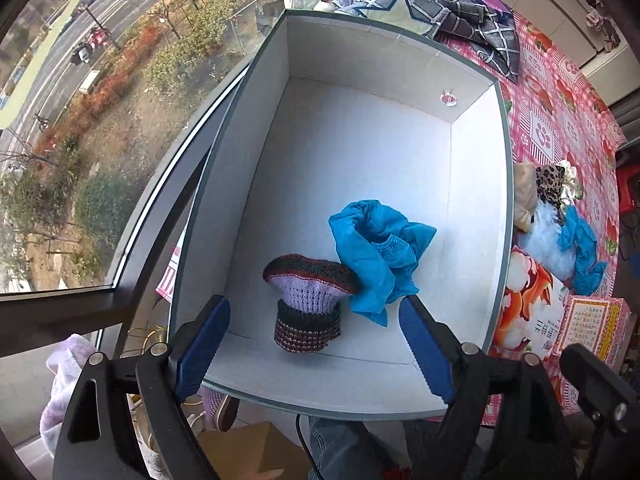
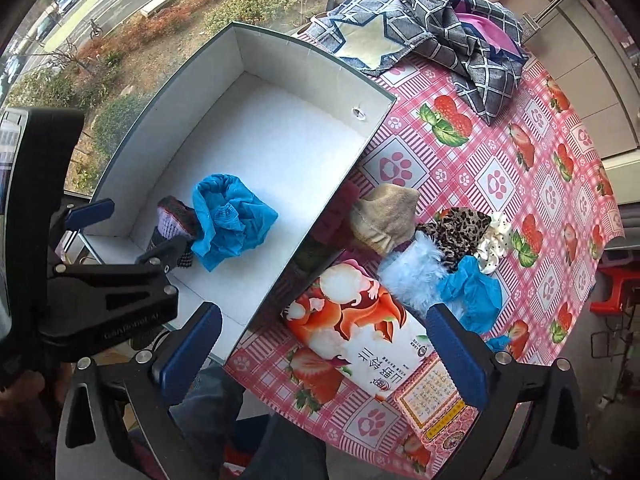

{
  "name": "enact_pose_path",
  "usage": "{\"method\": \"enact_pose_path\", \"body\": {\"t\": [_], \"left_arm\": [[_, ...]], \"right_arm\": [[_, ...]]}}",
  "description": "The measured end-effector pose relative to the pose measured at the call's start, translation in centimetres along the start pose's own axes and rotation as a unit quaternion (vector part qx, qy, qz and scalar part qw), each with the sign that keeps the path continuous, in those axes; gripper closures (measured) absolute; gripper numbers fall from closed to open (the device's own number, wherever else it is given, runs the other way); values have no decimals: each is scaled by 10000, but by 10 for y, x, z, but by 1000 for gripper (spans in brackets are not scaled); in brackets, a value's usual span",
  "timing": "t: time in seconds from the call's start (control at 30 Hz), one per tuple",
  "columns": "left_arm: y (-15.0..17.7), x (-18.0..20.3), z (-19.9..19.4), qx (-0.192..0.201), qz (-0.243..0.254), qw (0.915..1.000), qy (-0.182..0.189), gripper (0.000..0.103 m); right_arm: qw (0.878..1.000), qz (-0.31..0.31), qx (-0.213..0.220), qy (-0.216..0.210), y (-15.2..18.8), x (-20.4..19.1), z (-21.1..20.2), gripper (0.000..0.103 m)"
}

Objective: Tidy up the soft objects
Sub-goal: 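Lift both open tools away from the white box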

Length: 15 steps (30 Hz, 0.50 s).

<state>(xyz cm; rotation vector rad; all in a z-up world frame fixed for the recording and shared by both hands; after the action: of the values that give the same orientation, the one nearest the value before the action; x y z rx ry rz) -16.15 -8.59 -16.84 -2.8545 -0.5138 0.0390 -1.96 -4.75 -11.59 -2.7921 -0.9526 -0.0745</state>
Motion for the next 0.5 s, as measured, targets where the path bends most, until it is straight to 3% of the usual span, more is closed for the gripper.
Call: {"method": "enact_pose_path", "body": {"t": [0.2, 0.37, 0.5], "left_arm": [[-34, -23, -19, 353, -377, 9959, -740, 14], [-68, -15, -18, 515, 138, 9878, -1460, 14], [-89, 12, -19, 718, 653, 9815, -1652, 14]], "right_arm": [[9998, 160, 45, -57, 18, 8, -11, 0], [9999, -13, 74, -103, 29, 1, -22, 0], [9985, -546, 81, 8, 37, -14, -31, 0]]}}
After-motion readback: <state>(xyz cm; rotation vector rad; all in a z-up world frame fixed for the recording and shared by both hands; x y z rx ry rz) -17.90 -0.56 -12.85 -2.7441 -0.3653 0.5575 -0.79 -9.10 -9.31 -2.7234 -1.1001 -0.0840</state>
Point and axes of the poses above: each gripper's, at about its wrist camera, not at the fingertips, and z roughly the way its jaws point, x to its right, y to its underside, the point moved 8 cm from there along z, roughly the way its jaws point, and after that the axes turned 8 degrees about x, right-handed, at the moved point
